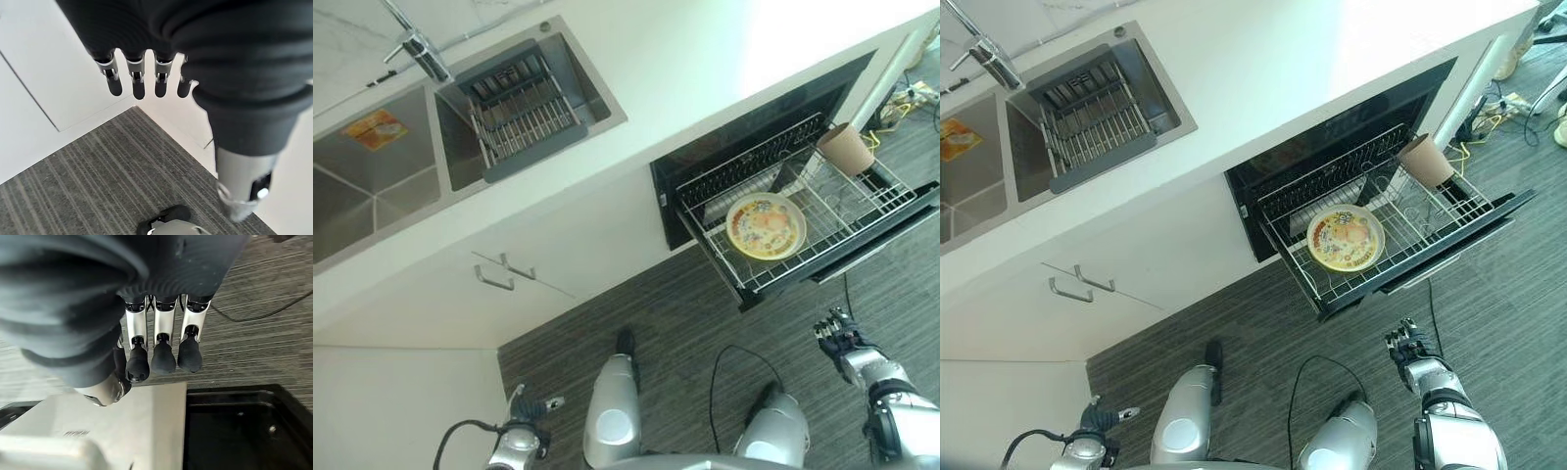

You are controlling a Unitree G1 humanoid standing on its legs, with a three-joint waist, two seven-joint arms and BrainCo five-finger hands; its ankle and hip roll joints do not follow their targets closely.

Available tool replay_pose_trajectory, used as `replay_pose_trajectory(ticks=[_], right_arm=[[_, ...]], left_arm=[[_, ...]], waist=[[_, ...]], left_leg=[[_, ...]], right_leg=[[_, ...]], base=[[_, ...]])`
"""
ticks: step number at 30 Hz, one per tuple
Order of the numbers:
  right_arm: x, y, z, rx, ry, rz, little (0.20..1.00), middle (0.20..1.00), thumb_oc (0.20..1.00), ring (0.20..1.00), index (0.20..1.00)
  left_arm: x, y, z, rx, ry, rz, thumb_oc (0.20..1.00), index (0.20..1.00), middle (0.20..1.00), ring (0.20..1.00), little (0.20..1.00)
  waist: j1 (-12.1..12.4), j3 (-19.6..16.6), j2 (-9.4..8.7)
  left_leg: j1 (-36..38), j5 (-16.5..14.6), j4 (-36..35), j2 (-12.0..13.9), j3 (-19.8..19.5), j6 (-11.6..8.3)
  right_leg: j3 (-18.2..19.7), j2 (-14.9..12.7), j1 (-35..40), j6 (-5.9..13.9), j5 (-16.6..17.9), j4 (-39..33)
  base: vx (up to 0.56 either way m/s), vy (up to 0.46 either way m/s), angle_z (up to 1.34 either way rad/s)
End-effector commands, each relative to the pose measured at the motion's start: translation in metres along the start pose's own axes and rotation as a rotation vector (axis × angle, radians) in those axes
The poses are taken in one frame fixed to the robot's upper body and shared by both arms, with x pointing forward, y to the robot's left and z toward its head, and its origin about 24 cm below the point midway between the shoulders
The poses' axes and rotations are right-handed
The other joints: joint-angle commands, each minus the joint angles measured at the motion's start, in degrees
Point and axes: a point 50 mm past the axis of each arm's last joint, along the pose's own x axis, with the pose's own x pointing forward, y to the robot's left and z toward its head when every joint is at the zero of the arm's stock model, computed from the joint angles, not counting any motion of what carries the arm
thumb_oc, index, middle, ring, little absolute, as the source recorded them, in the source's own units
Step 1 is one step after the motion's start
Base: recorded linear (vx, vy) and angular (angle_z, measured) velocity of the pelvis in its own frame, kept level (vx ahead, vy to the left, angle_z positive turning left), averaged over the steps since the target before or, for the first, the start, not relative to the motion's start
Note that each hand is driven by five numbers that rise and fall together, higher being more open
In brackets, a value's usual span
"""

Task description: Place the dishes in the dishwasher.

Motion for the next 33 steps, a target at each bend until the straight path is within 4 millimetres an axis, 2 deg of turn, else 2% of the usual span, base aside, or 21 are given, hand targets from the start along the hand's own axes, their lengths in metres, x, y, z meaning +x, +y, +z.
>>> replay_pose_trajectory(ticks=[1, 4, 7, 10, 11, 13, 17, 18, 19, 21, 24, 30, 33], right_arm=[[-0.002, 0.0, 0.013, -0.007, -0.015, 0.034, 0.2, 0.2, 0.2, 0.2, 0.2], [-0.002, 0.012, 0.027, -0.07, -0.041, 0.066, 0.2, 0.2, 0.2, 0.2, 0.2], [-0.003, 0.043, 0.048, -0.133, -0.093, 0.134, 0.2, 0.2, 0.2, 0.2, 0.2], [-0.006, 0.065, 0.061, -0.187, -0.13, 0.171, 0.2, 0.2, 0.2, 0.2, 0.2], [-0.008, 0.077, 0.069, -0.209, -0.152, 0.186, 0.2, 0.2, 0.2, 0.2, 0.2], [-0.011, 0.088, 0.078, -0.235, -0.178, 0.202, 0.2, 0.2, 0.2, 0.2, 0.2], [-0.021, 0.121, 0.102, -0.31, -0.256, 0.225, 0.2, 0.2, 0.2, 0.2, 0.2], [-0.022, 0.123, 0.103, -0.315, -0.262, 0.224, 0.2, 0.2, 0.2, 0.2, 0.2], [-0.027, 0.136, 0.11, -0.354, -0.291, 0.236, 0.2, 0.2, 0.2, 0.2, 0.2], [-0.031, 0.149, 0.116, -0.41, -0.324, 0.246, 0.2, 0.2, 0.2, 0.2, 0.2], [-0.036, 0.161, 0.12, -0.455, -0.354, 0.251, 0.2, 0.2, 0.2, 0.2, 0.2], [-0.059, 0.21, 0.136, -0.591, -0.475, 0.304, 0.2, 0.2, 0.2, 0.2, 0.2], [-0.067, 0.222, 0.141, -0.645, -0.523, 0.305, 0.2, 0.2, 0.2, 0.2, 0.2]], left_arm=[[0.0, 0.012, -0.015, 0.016, 0.064, 0.057, 1.0, 1.0, 1.0, 1.0, 1.0], [0.001, 0.013, -0.007, 0.01, 0.043, 0.054, 1.0, 1.0, 1.0, 1.0, 1.0], [0.003, 0.016, 0.004, 0.003, 0.01, 0.048, 1.0, 1.0, 1.0, 1.0, 1.0], [0.004, 0.019, 0.011, -0.002, -0.009, 0.046, 1.0, 1.0, 1.0, 1.0, 1.0], [0.004, 0.021, 0.014, -0.003, -0.015, 0.044, 1.0, 1.0, 1.0, 1.0, 1.0], [0.004, 0.023, 0.014, 0.0, -0.022, 0.04, 1.0, 1.0, 1.0, 1.0, 1.0], [0.002, 0.027, 0.007, 0.01, -0.029, 0.022, 1.0, 1.0, 1.0, 1.0, 1.0], [0.002, 0.027, 0.006, 0.011, -0.03, 0.02, 1.0, 1.0, 1.0, 1.0, 1.0], [0.001, 0.026, 0.003, 0.016, -0.037, 0.014, 1.0, 1.0, 1.0, 1.0, 1.0], [-0.001, 0.027, -0.001, 0.021, -0.041, 0.009, 1.0, 1.0, 1.0, 1.0, 1.0], [-0.002, 0.027, -0.003, 0.023, -0.044, 0.007, 1.0, 1.0, 1.0, 1.0, 1.0], [-0.005, 0.026, -0.015, 0.046, -0.044, 0.009, 1.0, 1.0, 1.0, 1.0, 1.0], [-0.006, 0.027, -0.018, 0.057, -0.039, 0.013, 1.0, 1.0, 1.0, 1.0, 1.0]], waist=[[1.39, -2.19, -1.11], [1.77, -1.31, -0.58], [2.31, 0.08, 0.25], [2.72, 0.8, 0.86], [3.11, 1.1, 1.28], [3.42, 1.3, 1.76], [4.36, 1.6, 3.2], [4.42, 1.59, 3.28], [4.84, 1.62, 3.66], [5.37, 1.5, 3.97], [5.76, 1.56, 4.1], [7.56, 1.29, 3.99], [8.11, 1.15, 4.02]], left_leg=[[0.54, -3.42, 4.27, 1.19, 0.74, 0.1], [-1.76, -3.96, 6.24, 0.96, 0.38, 0.1], [-5.17, -4.69, 8.3, 0.69, -0.23, 0.16], [-7.63, -5.2, 9.63, 0.39, -0.58, 0.23], [-8.37, -6.94, 10.78, 0.3, -0.94, -0.14], [-9.54, -7.27, 11.47, 0.09, -1.0, -0.09], [-12.22, -7.71, 12.92, -0.41, -1.07, -0.21], [-12.34, -7.69, 12.91, -0.48, -1.06, -0.21], [-12.84, -7.56, 12.8, -0.74, -0.98, -0.17], [-13.24, -7.19, 12.6, -0.72, -0.75, -0.25], [-13.57, -6.99, 12.57, -0.72, -0.68, -0.25], [-13.69, -5.93, 11.38, -0.7, -0.42, -0.53], [-13.74, -5.67, 11.25, -0.78, -0.42, -0.49]], right_leg=[[0.61, 0.25, -1.62, 0.55, 2.85, -1.21], [1.49, -0.99, -4.29, 0.41, 2.17, 1.48], [2.98, -2.48, -8.38, 0.48, 1.29, 4.79], [4.14, -3.32, -11.42, 0.47, 0.71, 6.97], [4.89, -3.76, -12.35, 1.12, -0.95, 8.67], [5.34, -4.23, -13.8, 1.08, -1.41, 9.91], [6.17, -5.49, -16.64, 1.01, -2.99, 13.07], [6.19, -5.56, -16.79, 1.01, -3.06, 13.2], [6.22, -6.01, -17.4, 0.99, -3.33, 13.7], [6.04, -6.55, -17.7, 1.03, -3.47, 14.11], [5.81, -6.85, -17.76, 0.97, -3.53, 14.31], [3.7, -7.93, -16.29, 0.89, -3.05, 13.35], [2.99, -8.19, -15.75, 0.73, -2.95, 13.3]], base=[[-0.01, 0.011, 0.03], [-0.02, 0.013, 0.08], [-0.06, 0.019, 0.02], [-0.02, 0.007, 0.05], [0.05, 0.005, 0.09], [0.04, 0.017, 0.13], [0.03, 0.047, 0.09], [0.05, 0.076, 0.04], [0.08, 0.072, 0.01], [0.08, 0.065, -0.02], [0.04, 0.025, 0.0], [0.09, 0.022, 0.05], [0.09, 0.025, 0.06]])
